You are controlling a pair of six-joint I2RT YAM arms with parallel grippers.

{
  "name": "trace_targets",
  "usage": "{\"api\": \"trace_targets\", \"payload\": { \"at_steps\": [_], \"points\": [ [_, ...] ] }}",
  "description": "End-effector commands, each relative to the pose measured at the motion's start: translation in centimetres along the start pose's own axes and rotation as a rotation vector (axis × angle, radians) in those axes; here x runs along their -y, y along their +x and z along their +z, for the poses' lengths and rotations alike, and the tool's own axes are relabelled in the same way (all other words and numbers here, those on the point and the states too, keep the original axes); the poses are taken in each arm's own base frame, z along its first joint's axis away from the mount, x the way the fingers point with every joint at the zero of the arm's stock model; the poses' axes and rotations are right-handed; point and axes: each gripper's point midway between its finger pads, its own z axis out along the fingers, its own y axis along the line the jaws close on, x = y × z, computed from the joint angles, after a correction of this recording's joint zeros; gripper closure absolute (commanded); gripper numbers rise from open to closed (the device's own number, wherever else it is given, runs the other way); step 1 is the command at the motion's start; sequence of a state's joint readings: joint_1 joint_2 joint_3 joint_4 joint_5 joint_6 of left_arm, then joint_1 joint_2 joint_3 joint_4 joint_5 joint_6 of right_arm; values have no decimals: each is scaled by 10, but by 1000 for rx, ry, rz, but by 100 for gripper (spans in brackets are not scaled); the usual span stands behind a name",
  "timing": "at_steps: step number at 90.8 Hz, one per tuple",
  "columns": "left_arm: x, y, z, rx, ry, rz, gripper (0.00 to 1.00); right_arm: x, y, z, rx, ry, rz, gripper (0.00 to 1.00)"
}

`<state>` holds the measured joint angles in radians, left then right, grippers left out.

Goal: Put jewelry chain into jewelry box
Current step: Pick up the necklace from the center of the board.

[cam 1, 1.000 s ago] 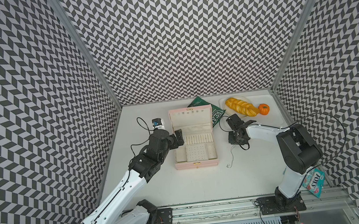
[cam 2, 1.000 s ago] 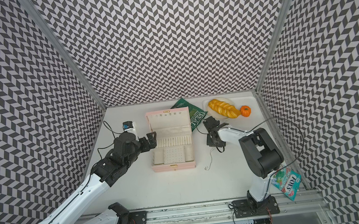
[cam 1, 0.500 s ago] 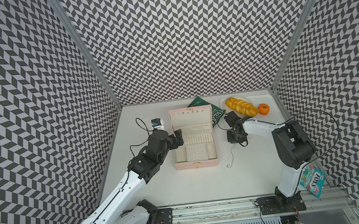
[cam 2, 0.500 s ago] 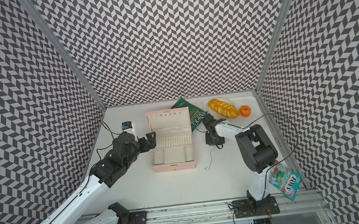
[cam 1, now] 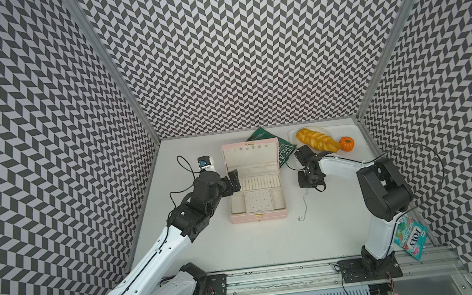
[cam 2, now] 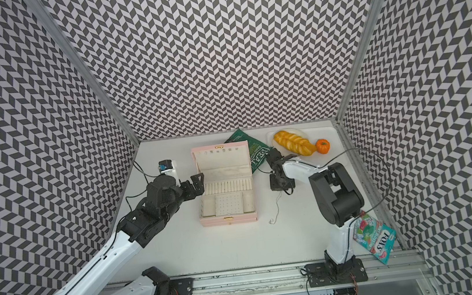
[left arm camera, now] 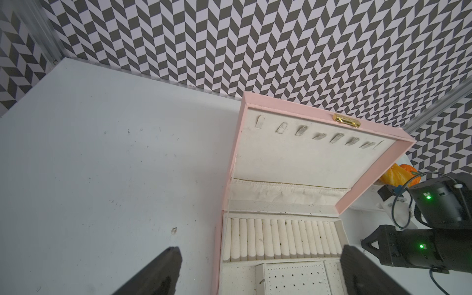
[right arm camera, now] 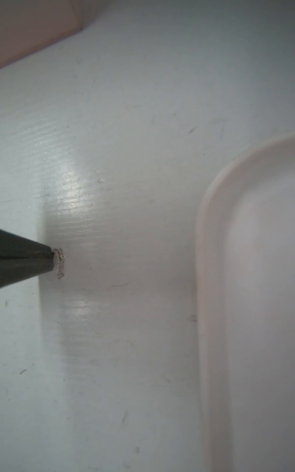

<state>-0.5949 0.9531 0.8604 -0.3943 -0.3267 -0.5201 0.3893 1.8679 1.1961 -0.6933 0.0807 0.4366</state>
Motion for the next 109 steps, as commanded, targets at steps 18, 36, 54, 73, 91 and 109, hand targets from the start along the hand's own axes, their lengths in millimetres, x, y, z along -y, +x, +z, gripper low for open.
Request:
{"api": "trace_targets", "payload": {
  "at_steps": [18,36,54,73,91,109],
  "points": [
    [4,-6,-3,2,16,1,0,-2,-12,-31,109,-63,42,100],
    [12,-9,-1,-6,47,2,0,-2,-23,-71,220,-104,51,100],
    [27,-8,4,-29,107,-2,2,1,-25,-108,312,-146,53,100],
    [61,-8,8,-38,268,36,12,-7,-29,-160,451,-199,-1,100],
    [106,-25,-1,14,447,89,21,-20,-37,-240,680,-336,-59,100],
    [158,-39,-27,131,639,213,23,-26,-37,-301,821,-434,-102,100]
  ]
}}
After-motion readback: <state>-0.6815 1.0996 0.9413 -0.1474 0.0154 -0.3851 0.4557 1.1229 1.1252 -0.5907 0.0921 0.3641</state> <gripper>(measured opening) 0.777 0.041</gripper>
